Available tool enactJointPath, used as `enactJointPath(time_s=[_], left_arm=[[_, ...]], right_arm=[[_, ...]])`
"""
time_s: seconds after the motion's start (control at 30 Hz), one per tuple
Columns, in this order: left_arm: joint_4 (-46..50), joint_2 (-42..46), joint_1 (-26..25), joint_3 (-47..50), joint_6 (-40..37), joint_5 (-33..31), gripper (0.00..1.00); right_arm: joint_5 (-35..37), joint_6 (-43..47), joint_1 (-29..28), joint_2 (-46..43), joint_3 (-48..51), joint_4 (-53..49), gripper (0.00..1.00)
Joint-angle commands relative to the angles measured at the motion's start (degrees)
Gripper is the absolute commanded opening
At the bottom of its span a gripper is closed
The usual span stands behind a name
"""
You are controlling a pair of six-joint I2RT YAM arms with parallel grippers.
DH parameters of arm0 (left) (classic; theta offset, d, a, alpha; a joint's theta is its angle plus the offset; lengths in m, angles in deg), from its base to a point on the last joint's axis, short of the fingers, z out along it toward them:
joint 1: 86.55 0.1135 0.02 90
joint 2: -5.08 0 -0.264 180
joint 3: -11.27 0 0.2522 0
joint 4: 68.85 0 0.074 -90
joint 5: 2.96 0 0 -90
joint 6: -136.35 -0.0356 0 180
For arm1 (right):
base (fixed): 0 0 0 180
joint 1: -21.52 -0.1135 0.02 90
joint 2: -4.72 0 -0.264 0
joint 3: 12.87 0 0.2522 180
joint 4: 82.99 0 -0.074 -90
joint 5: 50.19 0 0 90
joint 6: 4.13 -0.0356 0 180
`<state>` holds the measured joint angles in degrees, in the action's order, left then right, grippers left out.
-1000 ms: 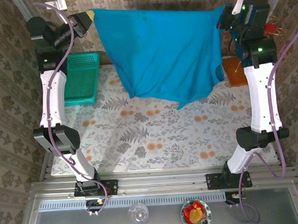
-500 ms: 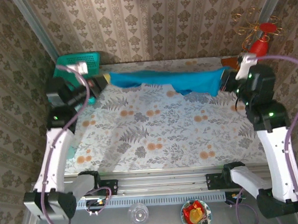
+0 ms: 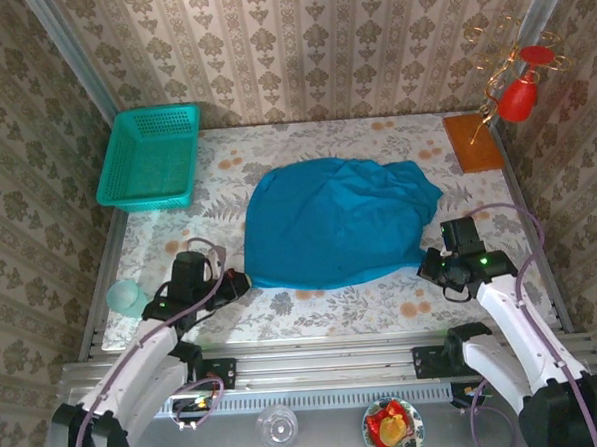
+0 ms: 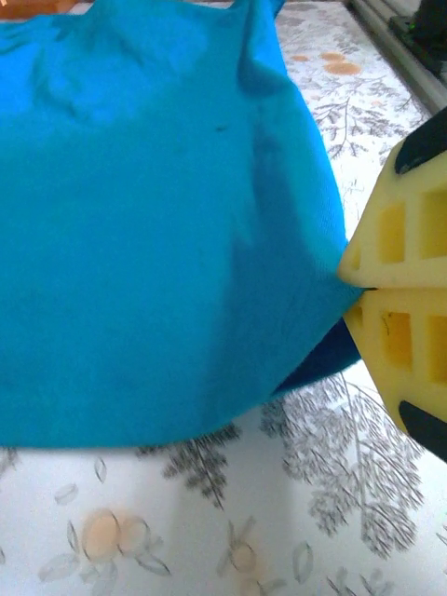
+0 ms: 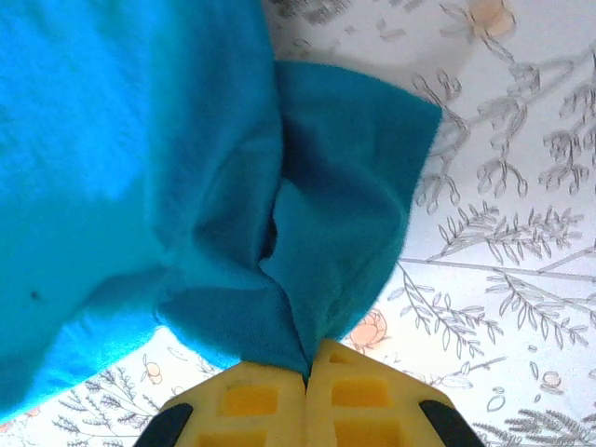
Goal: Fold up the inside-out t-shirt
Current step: Flatten out the T-shirt at the center of the table, then adjust the T-shirt at the center of the table.
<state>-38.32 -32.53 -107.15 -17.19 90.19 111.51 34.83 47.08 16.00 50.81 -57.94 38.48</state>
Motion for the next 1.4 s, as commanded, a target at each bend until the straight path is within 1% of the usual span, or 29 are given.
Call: enactJointPath(time_s=[0.0, 0.1, 0.13, 0.2, 0.23, 0.33, 0.43, 0.53, 0.7, 0.83, 0.93, 1.03, 1.13, 1.3, 1.37], left_arm=[[5.7, 3.1, -0.3, 3.2, 5.0, -3.3, 0.1], [6.5, 4.9, -0.5, 4.9, 5.7, -2.5, 0.15], [7.1, 5.3, -0.5, 4.8, 5.4, -2.5, 0.21], [8.4, 5.6, -0.5, 3.5, 4.4, -3.0, 0.36], [9.0, 5.6, -0.5, 2.5, 3.8, -3.3, 0.42], [9.2, 4.3, -0.4, -0.3, 2.2, -3.9, 0.49], [6.4, 0.2, -0.4, -2.2, 0.6, -2.6, 0.5], [4.2, -6.2, -0.4, -4.8, -2.1, -1.5, 0.5], [4.7, -17.3, -0.3, -10.0, -8.0, -1.9, 0.49], [4.7, -22.4, -0.5, -11.7, -10.1, -1.0, 0.48], [3.1, -23.8, -0.4, -11.1, -9.8, 1.5, 0.46], [2.8, -23.5, -0.8, -9.9, -8.9, 3.1, 0.45], [5.4, -21.9, -1.6, -9.1, -8.5, 1.3, 0.46], [4.5, -19.0, -2.2, -6.0, -6.1, 1.9, 0.49], [5.2, -18.7, -2.5, -5.7, -5.8, 0.9, 0.49]], right_arm=[[-1.4, -6.9, -0.5, -0.7, 2.4, 1.9, 0.0], [-2.3, -7.8, -0.5, -0.2, 4.2, 3.4, 0.0], [-2.5, -7.8, -0.6, 0.1, 4.5, 3.5, 0.0], [-2.5, -7.9, -0.7, 0.5, 5.0, 3.6, 0.0], [-2.4, -7.9, -0.7, 0.7, 5.2, 3.8, 0.0], [-2.4, -7.8, -0.8, 0.6, 5.5, 4.2, 0.0], [-2.2, -7.9, -0.9, 0.6, 5.3, 4.2, 0.0], [-2.0, -7.6, -1.0, 0.5, 4.8, 3.9, 0.0], [-2.0, -7.2, -1.1, 0.3, 3.6, 3.3, 0.0], [-1.7, -7.2, -1.1, 0.1, 2.7, 2.9, 0.0], [-1.5, -7.3, -1.2, -0.3, 2.2, 2.6, 0.0], [-0.9, -7.3, -1.2, -0.7, 1.9, 2.2, 0.0], [-0.8, -7.4, -1.2, -0.9, 1.8, 2.1, 0.0], [-0.8, -7.4, -1.4, -0.9, 1.5, 2.0, 0.0], [-0.8, -7.4, -1.4, -0.7, 1.4, 2.1, 0.0]])
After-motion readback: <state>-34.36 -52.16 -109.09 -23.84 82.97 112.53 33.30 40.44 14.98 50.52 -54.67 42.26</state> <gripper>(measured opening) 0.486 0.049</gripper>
